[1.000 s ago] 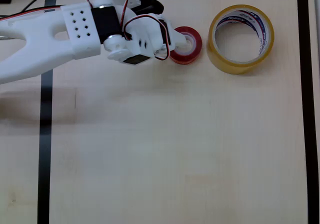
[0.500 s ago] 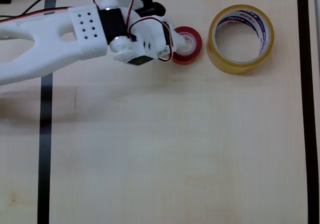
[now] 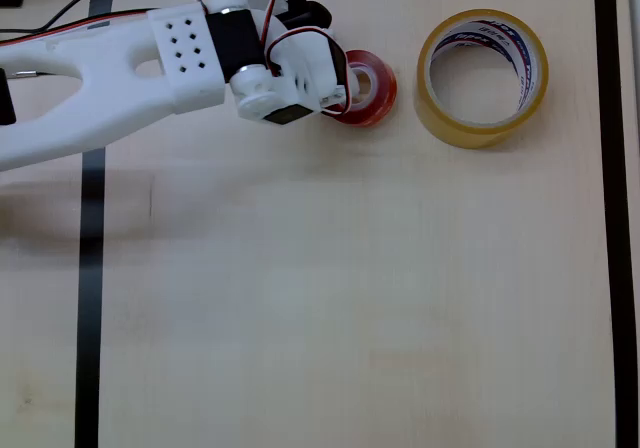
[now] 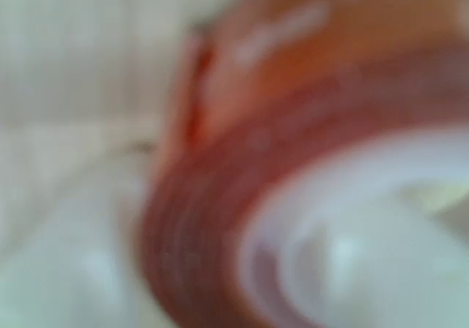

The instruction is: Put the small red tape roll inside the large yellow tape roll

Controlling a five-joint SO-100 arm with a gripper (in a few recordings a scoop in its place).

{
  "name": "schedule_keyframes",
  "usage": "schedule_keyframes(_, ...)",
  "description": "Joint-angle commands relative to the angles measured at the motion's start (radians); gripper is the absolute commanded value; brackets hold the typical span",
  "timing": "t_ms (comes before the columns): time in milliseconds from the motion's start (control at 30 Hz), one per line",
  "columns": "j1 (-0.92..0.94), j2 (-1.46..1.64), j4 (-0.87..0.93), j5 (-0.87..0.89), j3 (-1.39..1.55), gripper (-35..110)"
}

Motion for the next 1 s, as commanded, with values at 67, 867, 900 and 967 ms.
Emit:
schedule_keyframes(67, -0.012, 0.061, 0.029, 0.008, -0.081, 0)
schedule_keyframes(867, -0.023, -0.313, 0.52, -0.002, -1.313, 0)
schedule_keyframes(900, -0.021, -0.308, 0.511, -0.002, -1.313, 0)
schedule_keyframes(967, -0.017, -0.304, 0.485, -0.002, -1.313, 0)
